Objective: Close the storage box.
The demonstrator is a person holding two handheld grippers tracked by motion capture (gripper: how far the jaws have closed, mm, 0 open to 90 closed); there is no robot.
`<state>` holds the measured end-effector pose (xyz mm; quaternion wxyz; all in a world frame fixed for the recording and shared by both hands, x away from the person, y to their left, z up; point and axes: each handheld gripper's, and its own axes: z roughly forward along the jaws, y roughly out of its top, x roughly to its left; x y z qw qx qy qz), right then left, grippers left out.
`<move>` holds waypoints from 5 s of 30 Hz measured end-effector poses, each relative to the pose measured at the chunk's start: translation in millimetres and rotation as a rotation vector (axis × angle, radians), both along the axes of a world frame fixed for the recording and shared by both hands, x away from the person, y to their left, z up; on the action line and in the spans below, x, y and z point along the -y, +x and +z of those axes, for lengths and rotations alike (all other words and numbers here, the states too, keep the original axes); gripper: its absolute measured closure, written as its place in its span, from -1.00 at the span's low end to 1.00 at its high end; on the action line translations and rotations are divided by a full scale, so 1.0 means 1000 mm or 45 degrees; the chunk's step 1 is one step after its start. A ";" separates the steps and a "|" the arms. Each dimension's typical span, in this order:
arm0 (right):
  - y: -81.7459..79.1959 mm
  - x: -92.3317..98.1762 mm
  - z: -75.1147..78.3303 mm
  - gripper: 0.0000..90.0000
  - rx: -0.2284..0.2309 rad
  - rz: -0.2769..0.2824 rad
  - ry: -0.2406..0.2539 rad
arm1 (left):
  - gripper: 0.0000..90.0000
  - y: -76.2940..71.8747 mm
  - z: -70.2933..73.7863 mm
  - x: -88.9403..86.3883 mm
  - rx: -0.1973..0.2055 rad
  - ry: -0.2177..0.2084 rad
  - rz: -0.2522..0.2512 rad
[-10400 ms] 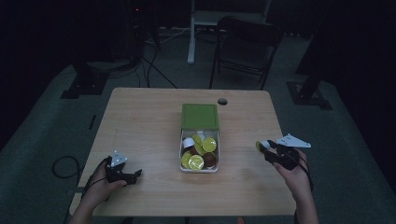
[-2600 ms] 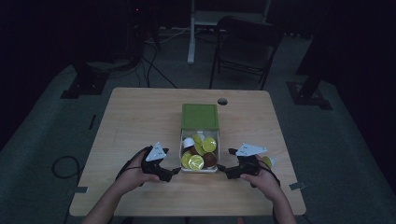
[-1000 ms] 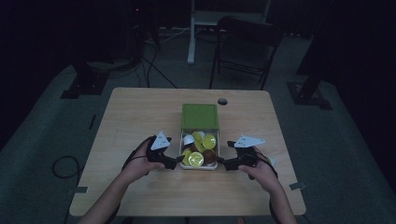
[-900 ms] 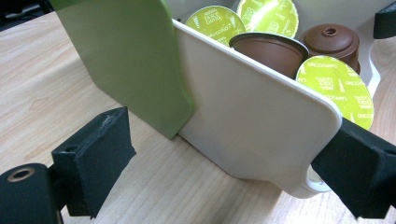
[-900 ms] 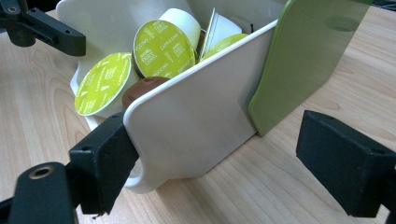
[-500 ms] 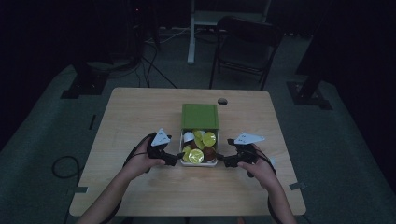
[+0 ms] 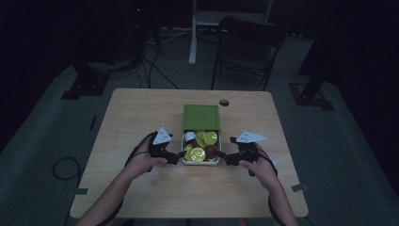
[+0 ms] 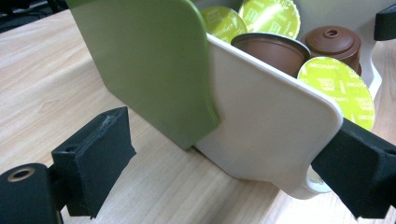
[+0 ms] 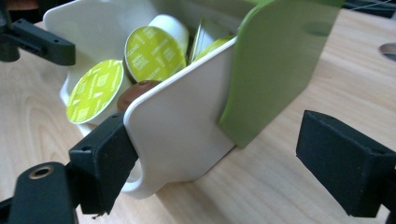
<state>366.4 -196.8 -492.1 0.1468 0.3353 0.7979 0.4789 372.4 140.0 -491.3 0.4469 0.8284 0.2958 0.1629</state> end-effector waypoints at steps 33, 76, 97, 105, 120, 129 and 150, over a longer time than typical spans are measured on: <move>0.024 -0.002 0.001 -0.72 -0.021 -0.087 0.015 | -0.80 0.022 0.002 0.004 0.022 0.027 0.061; 0.048 -0.008 0.000 -0.74 -0.025 -0.181 0.016 | -0.80 0.046 0.000 0.010 0.058 0.059 0.130; 0.041 -0.015 0.003 -0.71 -0.041 -0.179 0.030 | -0.83 0.034 0.000 0.015 0.019 -0.005 0.088; 0.035 -0.009 0.004 -0.71 -0.031 -0.194 0.028 | -0.83 0.025 0.004 -0.001 0.019 -0.011 0.117; 0.023 0.007 0.001 -0.71 -0.041 -0.247 0.000 | -0.83 0.013 0.006 -0.016 0.011 -0.018 0.149; 0.012 0.015 -0.007 -0.71 -0.057 -0.249 -0.032 | -0.83 0.006 -0.002 -0.024 -0.022 0.010 0.155; -0.015 0.027 -0.025 -0.69 -0.082 -0.296 -0.130 | -0.83 -0.016 -0.018 -0.051 -0.070 0.030 0.223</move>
